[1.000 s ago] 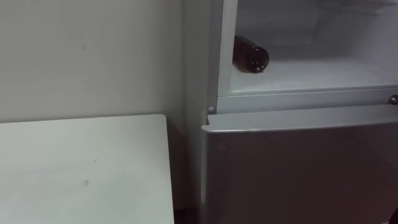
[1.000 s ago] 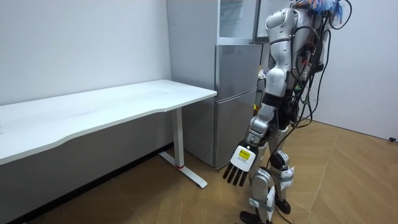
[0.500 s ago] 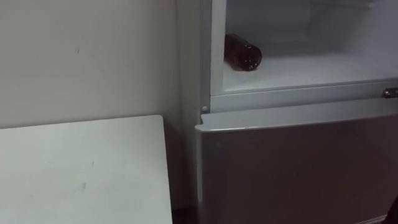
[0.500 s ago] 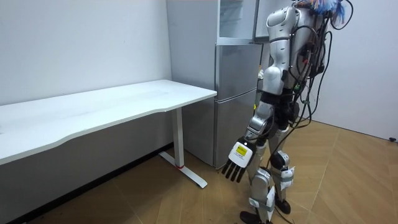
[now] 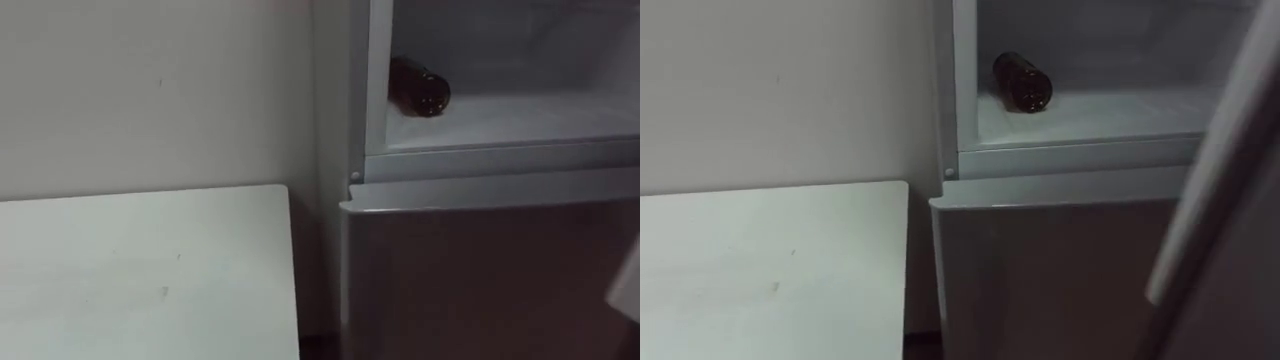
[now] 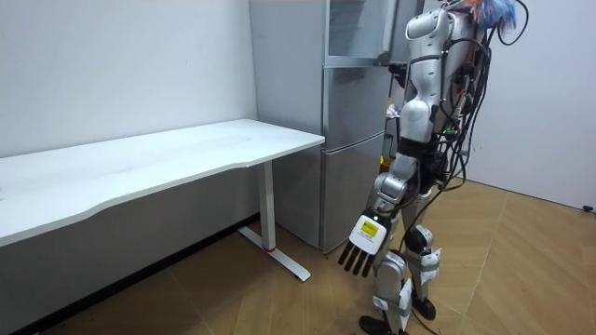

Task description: Put the bottle in the upper fridge

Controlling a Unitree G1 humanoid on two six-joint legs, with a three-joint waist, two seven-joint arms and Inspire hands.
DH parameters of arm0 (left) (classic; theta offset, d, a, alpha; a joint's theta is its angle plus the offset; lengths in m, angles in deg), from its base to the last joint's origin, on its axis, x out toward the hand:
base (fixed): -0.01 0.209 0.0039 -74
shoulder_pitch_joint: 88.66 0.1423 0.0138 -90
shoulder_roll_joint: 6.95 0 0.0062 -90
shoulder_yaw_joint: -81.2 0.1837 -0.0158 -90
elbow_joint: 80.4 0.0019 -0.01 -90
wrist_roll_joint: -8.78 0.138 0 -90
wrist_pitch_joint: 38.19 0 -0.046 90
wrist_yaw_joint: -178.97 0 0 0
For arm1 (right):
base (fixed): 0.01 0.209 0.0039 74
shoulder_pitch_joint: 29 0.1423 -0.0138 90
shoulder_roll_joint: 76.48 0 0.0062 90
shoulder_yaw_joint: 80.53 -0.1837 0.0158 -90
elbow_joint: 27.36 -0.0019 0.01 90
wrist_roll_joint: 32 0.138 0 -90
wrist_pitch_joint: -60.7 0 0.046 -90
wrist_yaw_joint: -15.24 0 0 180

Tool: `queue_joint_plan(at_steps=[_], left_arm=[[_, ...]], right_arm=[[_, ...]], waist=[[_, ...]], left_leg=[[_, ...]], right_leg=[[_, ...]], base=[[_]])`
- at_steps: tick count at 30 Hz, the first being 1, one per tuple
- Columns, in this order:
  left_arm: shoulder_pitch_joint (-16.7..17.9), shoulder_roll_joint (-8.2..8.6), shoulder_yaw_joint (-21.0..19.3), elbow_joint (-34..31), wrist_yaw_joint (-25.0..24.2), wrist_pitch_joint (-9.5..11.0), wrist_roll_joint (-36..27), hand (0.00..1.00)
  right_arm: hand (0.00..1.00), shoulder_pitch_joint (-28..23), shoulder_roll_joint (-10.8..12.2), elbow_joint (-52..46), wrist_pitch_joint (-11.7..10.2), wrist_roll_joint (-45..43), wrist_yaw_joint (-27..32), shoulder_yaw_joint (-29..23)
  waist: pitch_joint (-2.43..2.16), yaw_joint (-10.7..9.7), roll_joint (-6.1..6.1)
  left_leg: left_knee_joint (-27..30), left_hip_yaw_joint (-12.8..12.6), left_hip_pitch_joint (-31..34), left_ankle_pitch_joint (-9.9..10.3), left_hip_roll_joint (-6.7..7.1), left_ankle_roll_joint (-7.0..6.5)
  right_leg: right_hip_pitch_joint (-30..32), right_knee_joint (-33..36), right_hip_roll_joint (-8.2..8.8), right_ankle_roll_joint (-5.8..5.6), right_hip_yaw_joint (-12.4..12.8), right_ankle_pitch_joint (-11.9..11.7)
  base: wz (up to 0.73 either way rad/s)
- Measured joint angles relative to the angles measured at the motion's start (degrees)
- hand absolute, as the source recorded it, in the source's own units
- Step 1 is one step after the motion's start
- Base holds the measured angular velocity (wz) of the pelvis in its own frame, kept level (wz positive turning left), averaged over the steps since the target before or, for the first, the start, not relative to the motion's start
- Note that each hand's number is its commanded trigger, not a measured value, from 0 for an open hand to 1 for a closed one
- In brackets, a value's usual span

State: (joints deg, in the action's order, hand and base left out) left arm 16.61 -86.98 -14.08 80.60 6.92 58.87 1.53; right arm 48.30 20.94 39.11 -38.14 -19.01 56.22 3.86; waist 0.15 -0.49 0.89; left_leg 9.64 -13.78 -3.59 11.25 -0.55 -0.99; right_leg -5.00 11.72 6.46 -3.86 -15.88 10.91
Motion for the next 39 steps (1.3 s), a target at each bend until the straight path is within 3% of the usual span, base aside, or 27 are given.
queue_joint_plan(at_steps=[7,17,22,31,39], left_arm=[[-0.8,-0.10,1.0,-0.1,-0.1,0.7,0.0,0.00],[-0.8,-0.19,1.1,-0.1,-0.1,0.8,0.0,0.00],[-0.7,-0.78,1.1,-0.3,0.2,0.8,0.0,0.00],[-1.3,-1.45,1.1,-0.3,-0.7,-0.3,0.2,0.00],[-1.3,-1.57,1.2,-0.3,-0.7,-0.9,0.7,0.00]], right_arm=[[0.00,1.1,-0.5,0.0,0.1,-1.0,-3.0,0.5],[0.00,2.5,-0.6,-2.7,-0.2,-4.3,-7.4,2.8],[0.00,5.8,-0.6,-4.9,-3.6,-4.7,-11.1,4.6],[0.00,5.9,-1.0,-3.0,-3.6,-9.8,-19.3,8.6],[0.00,7.4,-1.3,0.4,-3.6,-15.4,-22.5,8.6]], waist=[[0.00,2.5,0.01],[-0.02,2.5,0.19],[-0.27,2.4,0.86],[-0.12,2.9,0.98],[-0.11,2.7,0.86]], left_leg=[[0.0,0.2,0.1,0.0,-0.14,0.05],[0.1,1.4,0.4,0.0,-0.08,0.06],[0.2,2.0,0.4,0.0,-0.08,0.13],[1.0,2.9,0.7,0.0,-0.18,0.23],[1.0,2.6,0.5,-0.1,-0.55,0.44]], right_leg=[[-0.1,-0.1,-0.16,0.01,-0.1,0.0],[-0.7,-0.2,-0.14,0.00,-1.5,0.0],[-1.7,-1.2,-0.29,0.05,-1.5,0.0],[-2.0,-1.1,-0.41,0.26,-1.3,-0.2],[-2.0,-1.1,-0.67,0.67,-1.4,-0.4]], base=[[0.02],[0.07],[0.06],[0.04],[-0.02]])
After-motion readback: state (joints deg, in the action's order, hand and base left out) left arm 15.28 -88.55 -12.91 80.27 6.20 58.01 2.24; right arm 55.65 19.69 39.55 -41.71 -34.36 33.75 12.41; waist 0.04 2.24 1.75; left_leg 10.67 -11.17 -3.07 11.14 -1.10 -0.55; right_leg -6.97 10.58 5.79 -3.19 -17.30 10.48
